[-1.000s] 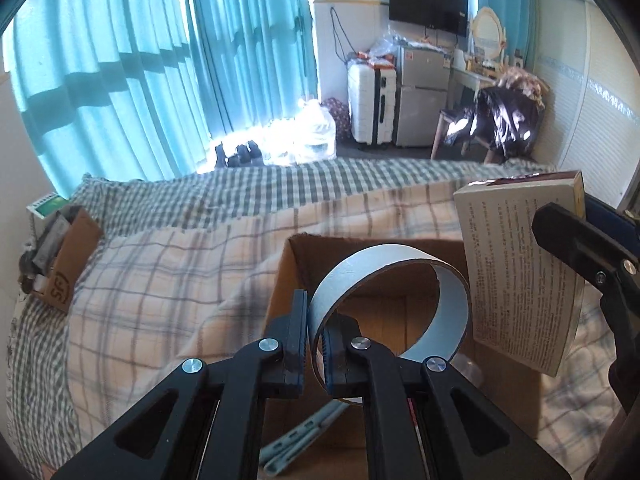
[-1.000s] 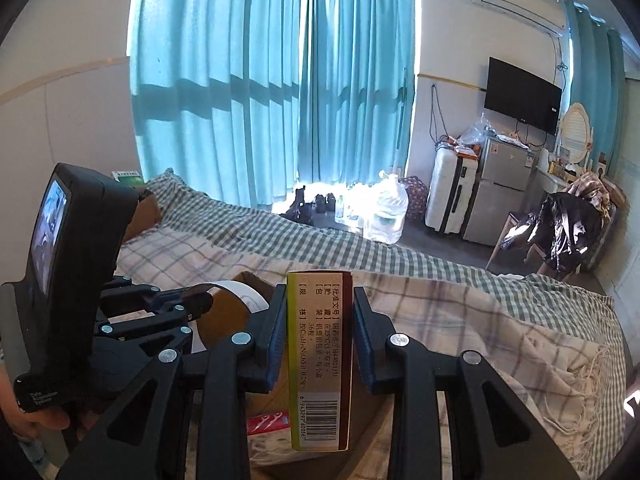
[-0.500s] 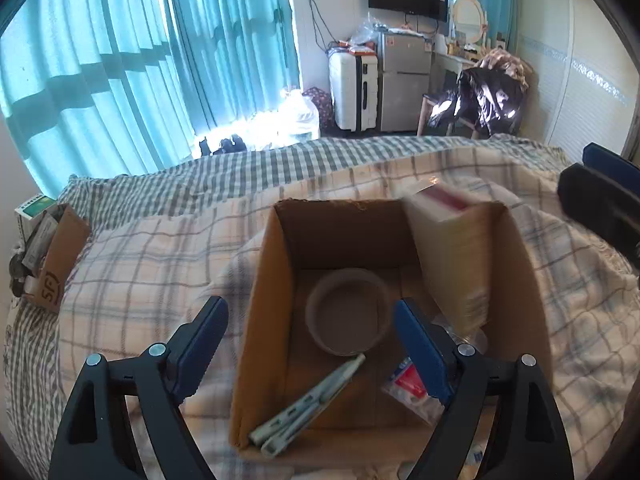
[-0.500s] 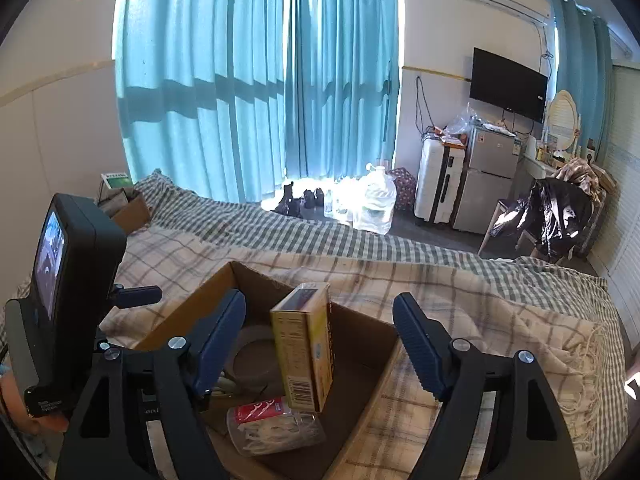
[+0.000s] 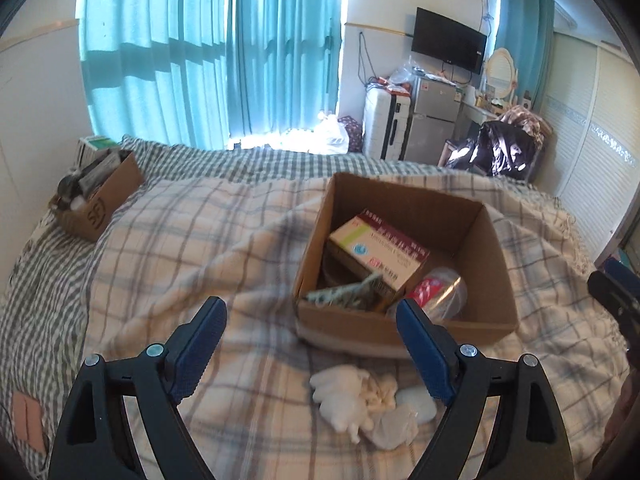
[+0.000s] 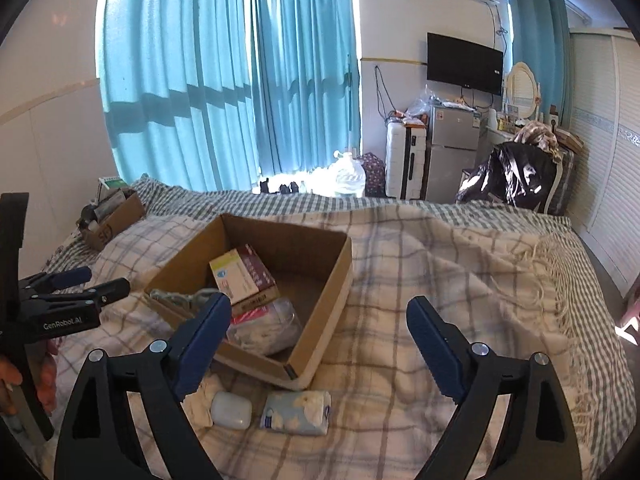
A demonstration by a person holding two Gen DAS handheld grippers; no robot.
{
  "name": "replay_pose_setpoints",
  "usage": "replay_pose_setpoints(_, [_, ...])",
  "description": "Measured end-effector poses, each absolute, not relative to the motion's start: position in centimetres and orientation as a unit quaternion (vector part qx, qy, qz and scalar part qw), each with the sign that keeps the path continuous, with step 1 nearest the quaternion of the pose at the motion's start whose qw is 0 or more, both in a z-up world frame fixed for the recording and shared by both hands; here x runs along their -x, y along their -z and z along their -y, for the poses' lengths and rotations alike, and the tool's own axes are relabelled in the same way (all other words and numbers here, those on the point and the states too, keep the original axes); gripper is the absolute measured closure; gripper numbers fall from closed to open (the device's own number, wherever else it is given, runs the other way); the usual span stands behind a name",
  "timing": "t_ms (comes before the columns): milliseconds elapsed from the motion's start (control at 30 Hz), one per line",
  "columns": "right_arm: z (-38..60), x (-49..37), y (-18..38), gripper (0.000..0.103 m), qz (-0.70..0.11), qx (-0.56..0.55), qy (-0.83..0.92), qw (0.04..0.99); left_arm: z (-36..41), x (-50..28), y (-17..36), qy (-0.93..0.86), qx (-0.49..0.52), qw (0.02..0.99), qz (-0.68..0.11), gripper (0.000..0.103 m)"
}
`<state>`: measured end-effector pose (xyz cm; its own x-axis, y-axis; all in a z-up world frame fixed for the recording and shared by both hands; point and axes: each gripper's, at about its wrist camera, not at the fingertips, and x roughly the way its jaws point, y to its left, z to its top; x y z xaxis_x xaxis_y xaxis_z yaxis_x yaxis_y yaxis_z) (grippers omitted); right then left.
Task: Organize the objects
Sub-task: 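Grasp the white rabbit figurine with the left tool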
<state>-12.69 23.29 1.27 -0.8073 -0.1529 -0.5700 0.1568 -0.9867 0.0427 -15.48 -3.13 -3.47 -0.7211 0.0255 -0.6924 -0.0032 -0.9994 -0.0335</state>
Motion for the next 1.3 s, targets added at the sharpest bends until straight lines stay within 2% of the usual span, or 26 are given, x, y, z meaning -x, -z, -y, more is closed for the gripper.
replay_pose_setpoints(367, [-21.2,12.5,6.3,0.013,-0.040,-0.380,0.921,0.078,3.7,14.1,11.5,-0.891,0.453,0.006,0.016,0.014])
replay_pose_setpoints(800, [-20.6,13.5,8.7,0.013,-0.055,-0.417,0.905,0.064,0.3,15.8,15.0,-0.864,0.500,0.017,-0.056,0.014])
replay_pose_setpoints(833, [-20.6,13.6,8.8,0.013,-0.057,-0.419,0.904,0.063,-0.3,16.0,15.5,-0.860,0.505,0.018,-0.071,0.015])
replay_pose_setpoints(900, [-20.4,13.6,9.0,0.013,-0.061,-0.422,0.903,0.062,-1.0,16.4,16.2,-0.856,0.509,0.018,-0.090,0.024])
replay_pose_setpoints(967, [-20.2,13.7,9.2,0.013,-0.065,-0.424,0.901,0.061,-1.2,16.6,16.5,-0.852,0.515,0.028,-0.088,0.044])
replay_pose_setpoints(1000, [-20.2,13.7,9.3,0.013,-0.067,-0.426,0.900,0.061,-1.1,16.6,16.5,-0.852,0.517,0.035,-0.081,0.050])
replay_pose_setpoints(1300, [-20.6,14.4,10.6,0.013,-0.062,-0.450,0.890,0.048,1.1,14.4,13.5,-0.874,0.483,0.046,-0.011,0.052])
